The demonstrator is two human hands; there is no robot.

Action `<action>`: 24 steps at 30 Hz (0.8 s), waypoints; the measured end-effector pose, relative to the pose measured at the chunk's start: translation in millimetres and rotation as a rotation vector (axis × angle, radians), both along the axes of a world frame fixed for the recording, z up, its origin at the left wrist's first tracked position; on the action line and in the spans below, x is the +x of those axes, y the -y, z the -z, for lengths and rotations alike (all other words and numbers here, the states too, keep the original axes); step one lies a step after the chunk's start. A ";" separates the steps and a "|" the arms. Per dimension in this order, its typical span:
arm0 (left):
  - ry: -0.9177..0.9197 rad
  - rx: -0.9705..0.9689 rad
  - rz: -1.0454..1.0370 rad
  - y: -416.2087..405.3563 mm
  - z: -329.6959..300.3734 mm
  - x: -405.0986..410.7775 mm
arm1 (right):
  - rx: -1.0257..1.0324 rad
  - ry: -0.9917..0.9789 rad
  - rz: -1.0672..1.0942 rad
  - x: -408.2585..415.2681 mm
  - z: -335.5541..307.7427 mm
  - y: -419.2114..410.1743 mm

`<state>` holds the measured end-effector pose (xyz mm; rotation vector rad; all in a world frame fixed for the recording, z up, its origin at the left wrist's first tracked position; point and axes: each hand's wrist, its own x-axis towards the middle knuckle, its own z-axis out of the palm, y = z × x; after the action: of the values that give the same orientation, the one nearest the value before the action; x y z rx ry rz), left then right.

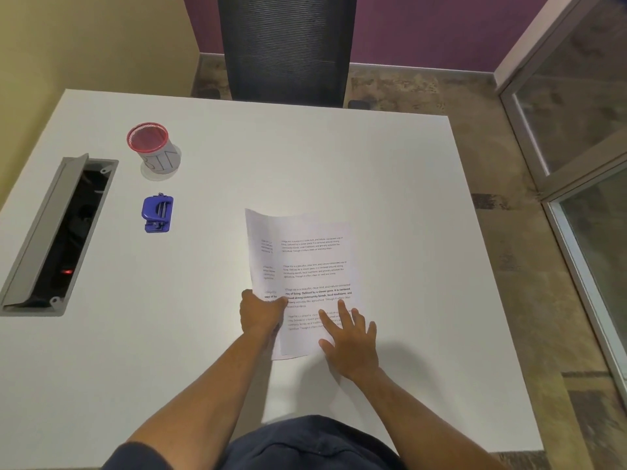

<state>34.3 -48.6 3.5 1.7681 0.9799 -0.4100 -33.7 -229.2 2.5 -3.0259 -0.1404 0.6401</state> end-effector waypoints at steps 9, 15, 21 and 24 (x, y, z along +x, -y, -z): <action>0.085 -0.022 -0.036 -12.1 2.6 -1.6 | 0.031 0.033 -0.020 -1.5 8.2 4.7; 0.149 -0.063 0.109 -10.4 1.1 -5.0 | 0.128 0.094 -0.015 -6.2 13.3 9.2; 0.303 -0.241 0.260 -9.3 -3.4 -8.0 | 0.228 -0.095 0.053 -0.7 22.4 20.9; 0.356 -0.288 0.301 -11.6 -13.0 -6.5 | 0.352 -0.084 0.182 0.5 23.0 25.3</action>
<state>27.8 -37.0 16.5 1.6511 0.3842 -0.3854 -33.3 -254.6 -20.5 -2.6322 0.0247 0.6468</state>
